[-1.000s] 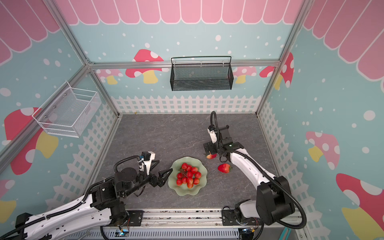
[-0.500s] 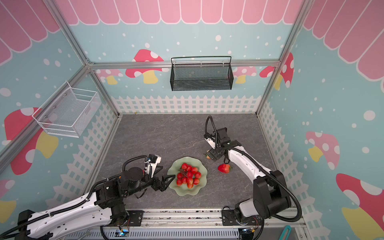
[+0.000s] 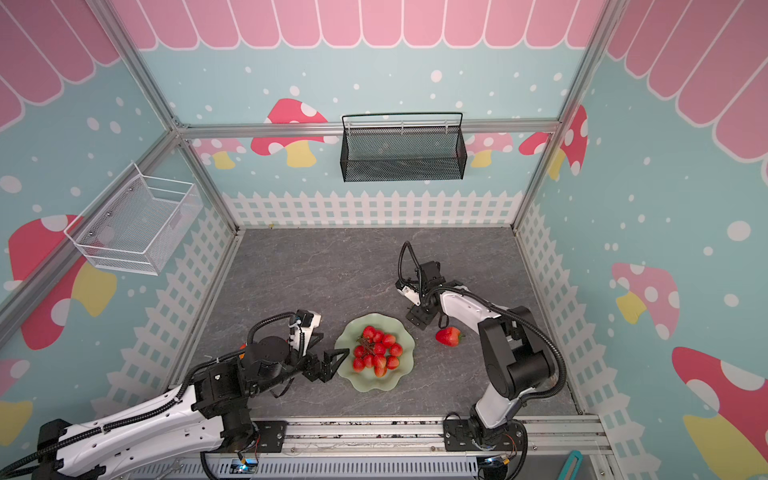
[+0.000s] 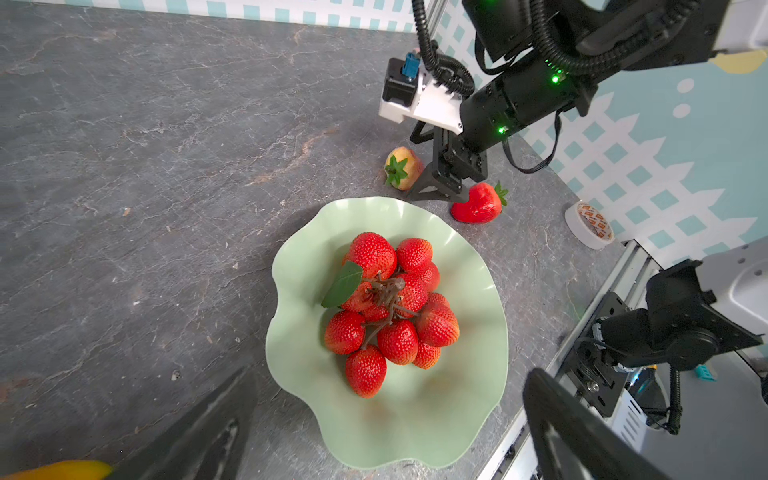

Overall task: Place and organize the fake fruits in the fruit bowl
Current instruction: 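Grasp the yellow-red peach with the right gripper and drop it into the bowl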

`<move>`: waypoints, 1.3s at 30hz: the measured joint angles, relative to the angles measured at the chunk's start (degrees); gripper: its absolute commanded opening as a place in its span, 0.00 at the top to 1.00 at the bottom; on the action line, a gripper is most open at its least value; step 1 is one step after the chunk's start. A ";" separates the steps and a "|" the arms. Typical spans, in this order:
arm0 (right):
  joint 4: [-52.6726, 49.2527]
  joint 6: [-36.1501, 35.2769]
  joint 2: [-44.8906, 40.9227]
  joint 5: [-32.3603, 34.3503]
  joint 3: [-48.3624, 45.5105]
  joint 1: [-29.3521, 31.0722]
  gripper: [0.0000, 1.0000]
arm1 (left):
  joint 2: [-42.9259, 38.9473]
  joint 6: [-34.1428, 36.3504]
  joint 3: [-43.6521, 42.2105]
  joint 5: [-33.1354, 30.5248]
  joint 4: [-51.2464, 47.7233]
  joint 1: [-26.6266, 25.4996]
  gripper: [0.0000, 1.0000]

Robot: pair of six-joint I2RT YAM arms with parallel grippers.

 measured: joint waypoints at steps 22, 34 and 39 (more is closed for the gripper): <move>1.84 2.71 4.11 0.79 3.43 0.02 0.48 | -1.60 0.00 -2.25 -4.63 0.13 0.00 0.01; 1.62 7.04 -9.49 -1.05 1.81 6.12 0.52 | -2.51 -0.87 -2.25 -6.03 0.09 0.00 0.01; 1.77 12.04 -14.97 -5.60 0.81 11.56 0.52 | -2.67 -1.31 -2.25 -6.03 -0.13 0.00 0.01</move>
